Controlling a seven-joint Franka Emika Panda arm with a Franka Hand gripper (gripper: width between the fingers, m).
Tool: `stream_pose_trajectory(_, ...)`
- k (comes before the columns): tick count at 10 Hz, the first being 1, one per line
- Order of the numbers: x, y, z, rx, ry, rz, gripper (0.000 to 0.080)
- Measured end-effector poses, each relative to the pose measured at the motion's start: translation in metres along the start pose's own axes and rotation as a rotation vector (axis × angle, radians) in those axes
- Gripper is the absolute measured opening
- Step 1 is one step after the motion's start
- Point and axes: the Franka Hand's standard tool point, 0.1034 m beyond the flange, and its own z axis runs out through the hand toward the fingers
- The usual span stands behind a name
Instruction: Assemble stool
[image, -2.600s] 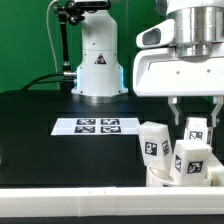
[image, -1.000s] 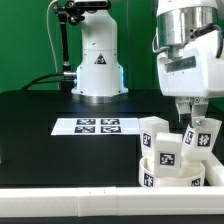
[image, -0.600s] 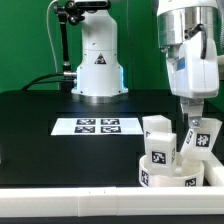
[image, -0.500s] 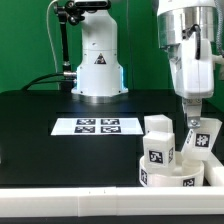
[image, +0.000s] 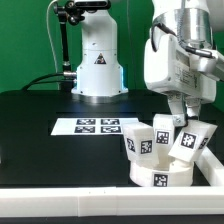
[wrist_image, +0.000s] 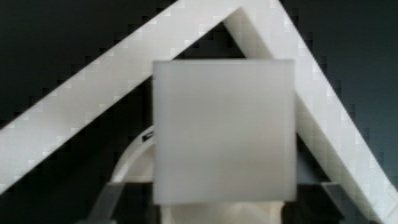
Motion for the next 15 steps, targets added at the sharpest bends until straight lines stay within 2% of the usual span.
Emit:
stream_pose_trajectory(1,0.004,-0.002,0.000,0.006,-0.001,0.037,0.0334)
stream_pose_trajectory(2,0.012,-0.008,0.001,0.025,0.007,0.049,0.0409)
stream_pose_trajectory(3,0.021,-0.011,0.004,0.035,0.020,0.009,0.0409)
stream_pose_trajectory(4,0.029,-0.014,0.006,0.038,0.032,-0.035,0.0544)
stream_pose_trajectory(5,0.044,-0.022,0.010,0.036,0.051,-0.085,0.0628)
stream_pose_trajectory(7,0.074,-0.033,0.015,0.027,0.091,-0.209,0.0643)
stream_pose_trajectory(8,0.083,-0.040,0.014,0.028,0.097,-0.229,0.0643)
stream_pose_trajectory(11,0.091,-0.041,0.015,0.029,0.117,-0.386,0.0648)
stream_pose_trajectory(13,0.101,-0.041,0.018,0.064,0.155,-0.426,0.0648)
stream_pose_trajectory(15,0.107,-0.045,0.018,0.066,0.164,-0.434,0.0648)
